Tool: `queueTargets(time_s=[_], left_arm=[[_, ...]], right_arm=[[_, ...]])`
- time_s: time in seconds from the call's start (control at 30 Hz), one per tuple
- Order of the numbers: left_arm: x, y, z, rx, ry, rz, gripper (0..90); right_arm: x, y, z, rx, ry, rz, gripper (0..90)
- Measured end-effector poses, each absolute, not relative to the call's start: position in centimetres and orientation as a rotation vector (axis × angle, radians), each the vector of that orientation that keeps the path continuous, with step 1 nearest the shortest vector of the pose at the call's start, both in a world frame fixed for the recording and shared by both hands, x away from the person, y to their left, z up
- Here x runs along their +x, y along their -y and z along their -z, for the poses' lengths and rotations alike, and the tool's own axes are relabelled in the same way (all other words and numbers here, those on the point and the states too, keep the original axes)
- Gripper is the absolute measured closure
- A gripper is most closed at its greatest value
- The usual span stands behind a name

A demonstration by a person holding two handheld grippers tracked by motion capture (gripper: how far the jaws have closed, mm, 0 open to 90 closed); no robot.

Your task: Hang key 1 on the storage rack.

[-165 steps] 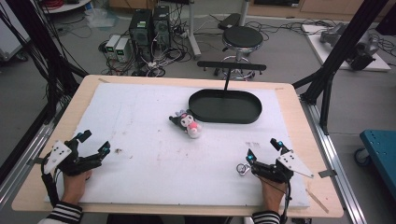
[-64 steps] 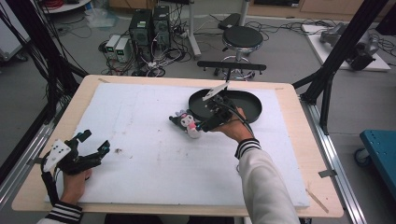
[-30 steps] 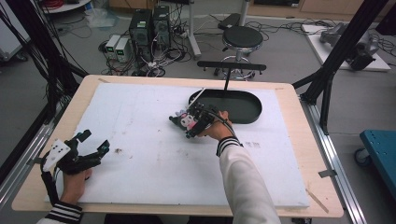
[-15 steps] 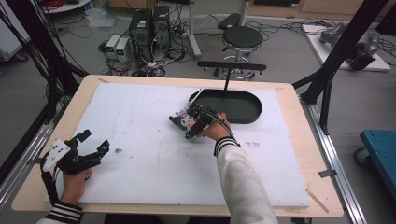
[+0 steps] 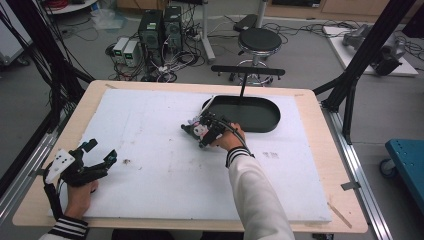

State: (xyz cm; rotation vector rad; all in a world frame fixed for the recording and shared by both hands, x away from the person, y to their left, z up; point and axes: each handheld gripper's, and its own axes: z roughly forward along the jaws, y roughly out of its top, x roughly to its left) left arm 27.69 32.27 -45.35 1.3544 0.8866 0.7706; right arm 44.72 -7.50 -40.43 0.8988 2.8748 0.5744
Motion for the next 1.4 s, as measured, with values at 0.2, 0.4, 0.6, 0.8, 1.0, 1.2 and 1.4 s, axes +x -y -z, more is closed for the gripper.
queueTargets(time_s=[0.2,0.4,0.6,0.8,1.0,1.2,1.4], left_arm=[[27.7,-32.3,45.4,1.349,-0.89,-0.769,12.5],[27.7,-32.3,45.4,1.35,-0.89,-0.77,12.5],[27.7,-32.3,45.4,1.35,-0.891,-0.769,12.4],[27.7,-32.3,45.4,1.351,-0.892,-0.77,12.5],[27.7,-32.2,45.3,1.357,-0.888,-0.773,12.5],[27.7,-32.2,45.4,1.355,-0.887,-0.775,12.5],[27.7,-32.2,45.4,1.356,-0.887,-0.775,12.4]], right_arm=[[44.8,7.5,40.3,0.899,-2.893,-0.567,51.0],[44.7,7.5,40.2,0.894,-2.891,-0.564,53.3],[44.7,7.5,40.1,0.883,-2.888,-0.567,54.5],[44.5,8.2,39.1,0.884,-2.871,-0.634,55.0],[43.9,9.4,37.3,0.905,-2.814,-0.76,55.0],[43.5,10.8,35.6,0.93,-2.736,-0.884,55.0],[42.9,13.1,33.7,0.995,-2.601,-1.018,55.0]])
